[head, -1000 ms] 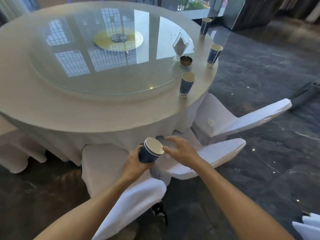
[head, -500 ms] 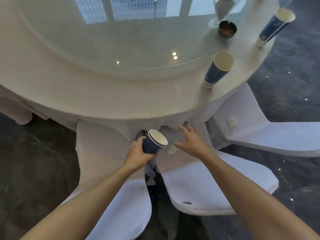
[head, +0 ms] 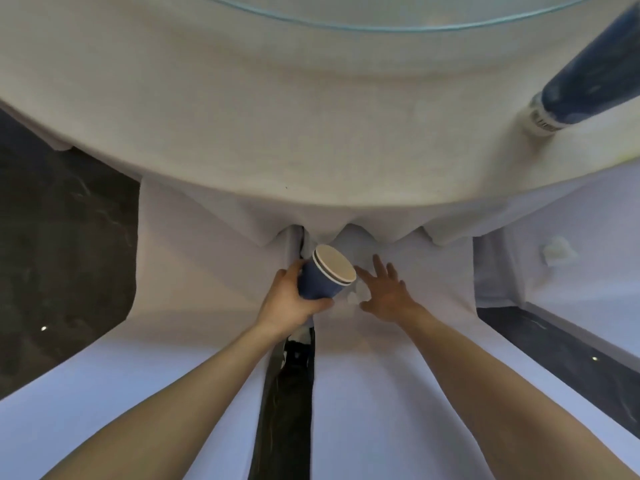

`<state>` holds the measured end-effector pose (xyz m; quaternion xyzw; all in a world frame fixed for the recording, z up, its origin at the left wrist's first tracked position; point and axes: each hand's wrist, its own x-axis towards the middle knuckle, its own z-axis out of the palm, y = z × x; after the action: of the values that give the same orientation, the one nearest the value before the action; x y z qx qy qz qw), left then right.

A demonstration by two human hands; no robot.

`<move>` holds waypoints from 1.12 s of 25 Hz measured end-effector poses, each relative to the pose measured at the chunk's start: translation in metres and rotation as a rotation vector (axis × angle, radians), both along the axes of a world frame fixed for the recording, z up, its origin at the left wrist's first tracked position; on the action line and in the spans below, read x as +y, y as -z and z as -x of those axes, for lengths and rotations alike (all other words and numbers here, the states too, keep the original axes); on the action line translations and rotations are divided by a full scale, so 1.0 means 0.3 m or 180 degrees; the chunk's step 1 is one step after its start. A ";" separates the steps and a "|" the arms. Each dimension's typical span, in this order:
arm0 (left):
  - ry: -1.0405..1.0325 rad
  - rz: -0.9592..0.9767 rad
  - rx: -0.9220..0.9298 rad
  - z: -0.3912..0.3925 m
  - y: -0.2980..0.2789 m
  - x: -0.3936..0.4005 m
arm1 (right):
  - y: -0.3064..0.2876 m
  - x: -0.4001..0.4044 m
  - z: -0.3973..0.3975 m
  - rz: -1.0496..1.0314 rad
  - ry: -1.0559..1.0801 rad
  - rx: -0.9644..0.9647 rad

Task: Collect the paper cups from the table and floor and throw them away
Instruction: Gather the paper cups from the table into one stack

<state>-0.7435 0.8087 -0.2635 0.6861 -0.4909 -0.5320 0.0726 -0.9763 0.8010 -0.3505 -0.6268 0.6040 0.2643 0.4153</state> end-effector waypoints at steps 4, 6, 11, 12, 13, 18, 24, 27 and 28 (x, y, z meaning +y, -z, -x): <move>-0.0052 -0.0050 0.0003 0.053 0.032 0.015 | 0.055 0.064 0.039 0.0084 -0.0159 -0.0353; -0.0027 -0.0050 -0.0028 0.087 -0.011 0.022 | -0.020 0.065 0.077 0.0044 0.0060 -0.0369; 0.0173 0.0111 -0.0109 0.199 -0.261 0.014 | -0.401 -0.021 0.233 0.0736 0.1804 -0.0831; 0.0183 0.0208 -0.0152 0.233 -0.325 0.011 | -0.504 -0.040 0.265 0.0890 0.2241 -0.1132; 0.0195 0.0290 -0.0175 0.269 -0.389 0.011 | -0.612 -0.056 0.293 0.1027 0.2605 -0.1454; 0.0192 0.0747 -0.0050 0.452 -0.642 0.010 | -0.995 -0.082 0.394 0.1417 0.2754 -0.2273; 0.0140 0.1193 0.0123 0.623 -0.827 0.037 | -1.183 0.007 0.478 0.1635 0.1468 -0.2015; 0.0153 0.1220 0.0280 0.654 -0.849 0.057 | -1.235 0.074 0.513 0.2093 0.1115 -0.1852; 0.0159 0.1218 0.0332 0.662 -0.852 0.066 | -1.249 0.099 0.517 0.2366 0.1037 -0.1802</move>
<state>-0.9420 0.8284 -0.0079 0.6189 -0.5956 -0.4654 0.2138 -1.1314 0.8306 0.0241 -0.6772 0.6110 -0.2180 0.3472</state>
